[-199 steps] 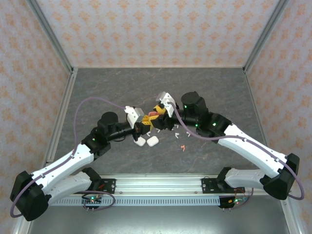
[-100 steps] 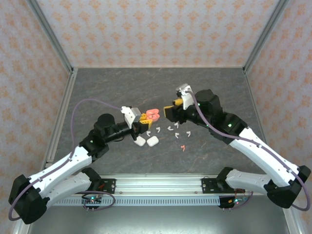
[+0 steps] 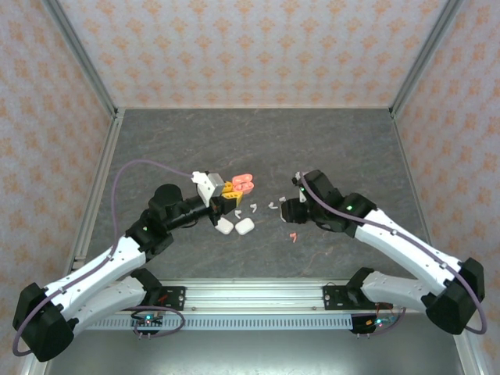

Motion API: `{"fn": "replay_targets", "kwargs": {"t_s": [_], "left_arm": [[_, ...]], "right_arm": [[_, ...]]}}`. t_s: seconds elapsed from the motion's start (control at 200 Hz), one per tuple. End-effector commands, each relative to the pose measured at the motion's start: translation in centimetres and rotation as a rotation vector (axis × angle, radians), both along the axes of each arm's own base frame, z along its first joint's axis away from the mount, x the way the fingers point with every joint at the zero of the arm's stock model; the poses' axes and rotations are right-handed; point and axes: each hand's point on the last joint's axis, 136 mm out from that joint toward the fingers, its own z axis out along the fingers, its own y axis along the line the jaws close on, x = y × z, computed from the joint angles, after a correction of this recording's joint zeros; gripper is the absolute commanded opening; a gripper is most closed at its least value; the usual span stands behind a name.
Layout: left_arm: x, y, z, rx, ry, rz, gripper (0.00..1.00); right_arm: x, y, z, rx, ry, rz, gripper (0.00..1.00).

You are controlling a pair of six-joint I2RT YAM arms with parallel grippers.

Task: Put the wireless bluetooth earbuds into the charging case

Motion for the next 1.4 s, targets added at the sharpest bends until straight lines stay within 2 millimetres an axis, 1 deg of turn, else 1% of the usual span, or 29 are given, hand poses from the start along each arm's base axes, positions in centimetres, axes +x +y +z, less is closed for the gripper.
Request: {"fn": "replay_targets", "kwargs": {"t_s": [0.0,0.055,0.075,0.095,0.155,0.27,0.5,0.641,0.881,1.091,1.396], "left_arm": [[-0.2,0.2,0.9,-0.017,-0.046,0.009,0.00],[-0.2,0.2,0.9,-0.016,-0.043,0.009,0.00],[-0.3,0.2,0.9,-0.016,-0.044,0.009,0.00],[-0.2,0.2,0.9,-0.014,-0.043,0.009,0.00],[-0.3,0.2,0.8,-0.014,-0.041,0.010,0.00],[-0.3,0.4,0.7,-0.013,-0.040,0.015,0.00],[-0.4,0.6,0.7,-0.001,-0.042,0.023,0.00],[-0.4,0.7,0.8,0.003,-0.047,0.028,0.00],[-0.4,0.8,1.0,0.003,-0.051,0.031,0.00],[-0.4,0.8,1.0,0.007,-0.053,0.031,0.00],[-0.3,0.8,1.0,0.010,-0.053,0.033,0.00]], "right_arm": [[-0.2,-1.1,-2.7,-0.064,0.078,-0.054,0.45],[-0.3,-0.9,-4.1,-0.087,0.114,-0.043,0.45],[-0.3,-0.9,-4.2,-0.087,0.116,-0.042,0.45],[-0.4,-0.8,-5.1,-0.104,0.141,-0.038,0.45],[-0.4,-0.6,-6.4,-0.123,0.175,-0.029,0.44],[-0.5,-0.8,-8.6,-0.174,0.230,-0.026,0.43],[-0.8,-1.2,-11.4,-0.249,0.292,-0.022,0.42],[-0.9,-1.3,-12.4,-0.270,0.317,-0.021,0.42],[-1.0,-1.6,-13.5,-0.307,0.341,-0.018,0.41],[-1.2,-1.8,-14.3,-0.330,0.364,-0.020,0.40],[-1.6,-2.0,-15.1,-0.345,0.395,-0.013,0.36]]}}
